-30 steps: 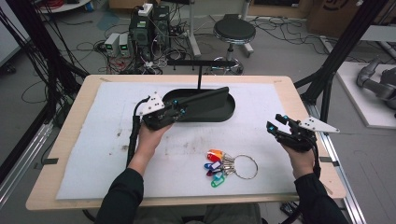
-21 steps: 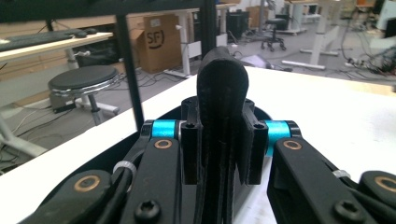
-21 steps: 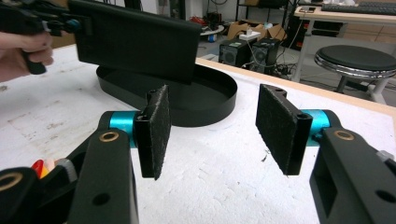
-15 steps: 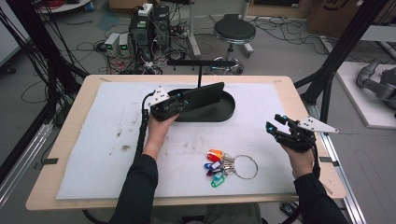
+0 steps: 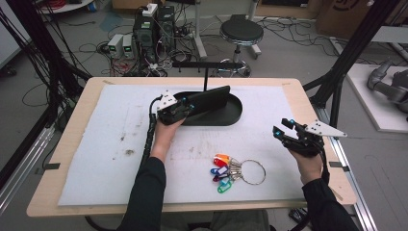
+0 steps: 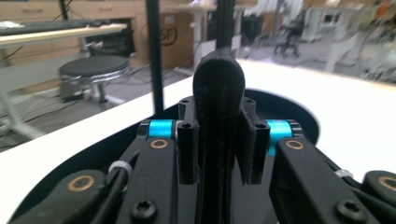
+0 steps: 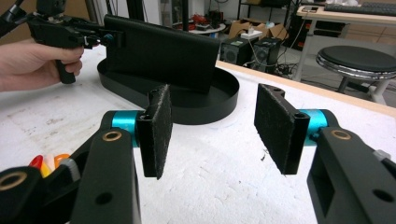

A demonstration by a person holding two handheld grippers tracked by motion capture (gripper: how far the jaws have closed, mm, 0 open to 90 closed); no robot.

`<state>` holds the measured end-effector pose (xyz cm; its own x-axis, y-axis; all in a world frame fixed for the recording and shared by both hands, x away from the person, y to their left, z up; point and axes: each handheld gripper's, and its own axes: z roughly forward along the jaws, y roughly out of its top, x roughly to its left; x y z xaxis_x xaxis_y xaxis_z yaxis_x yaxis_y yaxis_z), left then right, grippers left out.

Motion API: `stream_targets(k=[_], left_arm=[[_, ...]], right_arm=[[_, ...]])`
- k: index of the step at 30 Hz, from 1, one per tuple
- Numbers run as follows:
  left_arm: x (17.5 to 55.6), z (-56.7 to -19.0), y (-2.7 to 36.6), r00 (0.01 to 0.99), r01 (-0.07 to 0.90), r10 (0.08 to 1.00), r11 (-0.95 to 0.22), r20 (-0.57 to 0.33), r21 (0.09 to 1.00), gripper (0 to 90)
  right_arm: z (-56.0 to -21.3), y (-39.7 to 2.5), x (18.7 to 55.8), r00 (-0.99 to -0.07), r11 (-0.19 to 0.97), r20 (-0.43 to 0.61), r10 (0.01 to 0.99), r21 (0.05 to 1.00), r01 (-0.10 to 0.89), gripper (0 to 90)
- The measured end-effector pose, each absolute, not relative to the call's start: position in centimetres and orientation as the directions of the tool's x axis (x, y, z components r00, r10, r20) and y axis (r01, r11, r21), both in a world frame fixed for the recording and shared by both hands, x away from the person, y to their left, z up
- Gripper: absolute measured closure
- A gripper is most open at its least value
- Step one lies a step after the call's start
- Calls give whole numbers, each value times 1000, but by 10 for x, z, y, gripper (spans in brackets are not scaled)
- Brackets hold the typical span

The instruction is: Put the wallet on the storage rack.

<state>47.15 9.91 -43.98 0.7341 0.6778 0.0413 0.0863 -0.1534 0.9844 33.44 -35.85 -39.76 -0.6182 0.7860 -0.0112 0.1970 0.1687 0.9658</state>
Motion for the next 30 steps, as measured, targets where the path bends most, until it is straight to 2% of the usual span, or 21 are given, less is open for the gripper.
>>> stream_targets(k=[3,10,16,20,26,30], left_arm=[[473,-443,103,721,133,690,-216,55,967,664],[471,-443,100,709,166,704,-237,51,957,644],[469,-440,98,675,196,735,-264,65,944,487],[467,-437,99,652,233,757,-255,44,939,394],[460,-429,104,653,284,757,-267,18,921,323],[454,-423,105,666,297,746,-282,14,912,313]], right_arm=[[-397,-357,334,-619,171,-14,785,966,195,474],[-398,-357,334,-620,174,-14,785,965,198,475],[-398,-357,335,-618,174,-10,786,963,205,464],[-398,-356,335,-619,174,-9,786,963,207,456],[-398,-357,335,-613,169,-4,790,963,211,443],[-399,-357,336,-610,171,-5,792,962,214,433]])
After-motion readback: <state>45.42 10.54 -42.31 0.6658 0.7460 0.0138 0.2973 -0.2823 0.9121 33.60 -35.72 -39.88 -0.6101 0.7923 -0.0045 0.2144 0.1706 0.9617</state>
